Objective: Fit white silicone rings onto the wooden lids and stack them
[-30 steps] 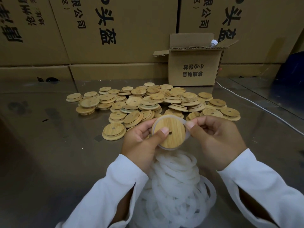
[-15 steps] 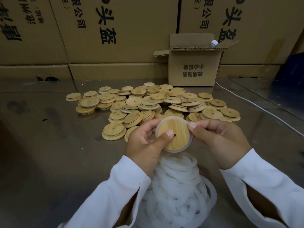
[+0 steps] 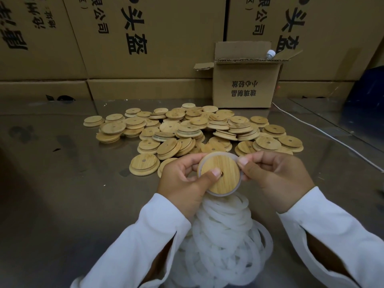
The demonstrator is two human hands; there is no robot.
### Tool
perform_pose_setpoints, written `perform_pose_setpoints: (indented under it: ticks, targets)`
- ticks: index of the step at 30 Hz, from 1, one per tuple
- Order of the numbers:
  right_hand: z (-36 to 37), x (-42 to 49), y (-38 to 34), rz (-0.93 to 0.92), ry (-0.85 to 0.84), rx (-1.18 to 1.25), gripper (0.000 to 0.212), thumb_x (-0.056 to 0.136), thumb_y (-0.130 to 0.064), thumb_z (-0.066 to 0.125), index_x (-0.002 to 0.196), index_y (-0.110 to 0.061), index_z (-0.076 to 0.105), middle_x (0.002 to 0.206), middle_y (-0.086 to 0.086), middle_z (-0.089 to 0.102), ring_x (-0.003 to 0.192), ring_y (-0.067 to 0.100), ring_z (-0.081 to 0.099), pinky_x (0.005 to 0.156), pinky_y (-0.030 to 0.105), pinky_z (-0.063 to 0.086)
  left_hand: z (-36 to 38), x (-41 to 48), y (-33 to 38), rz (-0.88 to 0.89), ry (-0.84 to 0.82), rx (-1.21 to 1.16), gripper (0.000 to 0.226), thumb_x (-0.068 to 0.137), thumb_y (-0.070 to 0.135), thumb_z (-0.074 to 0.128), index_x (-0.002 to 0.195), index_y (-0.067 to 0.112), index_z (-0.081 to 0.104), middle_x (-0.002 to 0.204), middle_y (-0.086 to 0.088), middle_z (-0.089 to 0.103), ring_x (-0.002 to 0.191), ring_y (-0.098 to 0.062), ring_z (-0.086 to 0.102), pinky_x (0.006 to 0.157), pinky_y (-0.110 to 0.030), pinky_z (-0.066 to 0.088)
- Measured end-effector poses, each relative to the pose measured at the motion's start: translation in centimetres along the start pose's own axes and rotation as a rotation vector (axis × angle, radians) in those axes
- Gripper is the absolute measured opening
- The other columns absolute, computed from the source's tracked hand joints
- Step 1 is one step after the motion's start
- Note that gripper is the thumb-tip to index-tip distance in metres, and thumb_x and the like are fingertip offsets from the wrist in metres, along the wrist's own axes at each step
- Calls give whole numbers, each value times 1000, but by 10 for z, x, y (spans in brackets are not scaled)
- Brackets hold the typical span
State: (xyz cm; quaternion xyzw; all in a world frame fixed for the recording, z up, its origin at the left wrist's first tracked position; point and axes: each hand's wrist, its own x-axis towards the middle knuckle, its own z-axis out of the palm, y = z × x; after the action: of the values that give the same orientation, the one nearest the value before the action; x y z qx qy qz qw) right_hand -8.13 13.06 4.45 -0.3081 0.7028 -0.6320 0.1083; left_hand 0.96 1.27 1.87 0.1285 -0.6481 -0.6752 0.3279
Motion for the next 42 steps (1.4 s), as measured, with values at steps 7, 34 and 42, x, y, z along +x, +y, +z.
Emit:
perform_pose_setpoints:
  ticks: [7, 34, 42]
  targets:
    - [-2, 0, -6, -4, -22, 78, 15, 80, -7, 63, 70, -17, 67, 47, -7, 63, 48, -1, 58, 55, 6, 47, -1, 2, -1, -81, 22, -123, 37, 60, 13, 80, 95, 14, 68, 97, -11, 72, 95, -26, 67, 85, -36, 53]
    - [-6, 12, 13, 40, -155, 98, 9, 77, -16, 65, 83, -22, 68, 64, -4, 69, 53, 4, 57, 55, 13, 48, 4, 0, 3, -85, -33, -183, 50, 59, 21, 69, 108, 13, 64, 100, -6, 72, 94, -23, 68, 83, -36, 56]
    - [-41, 37, 42, 124, 324, -18, 15, 88, -23, 57, 91, -10, 64, 43, -8, 53, 38, -1, 48, 47, 7, 39, 0, 0, 2, -114, 21, -125, 31, 72, 17, 68, 103, 17, 64, 86, 0, 74, 81, -14, 70, 67, -23, 57]
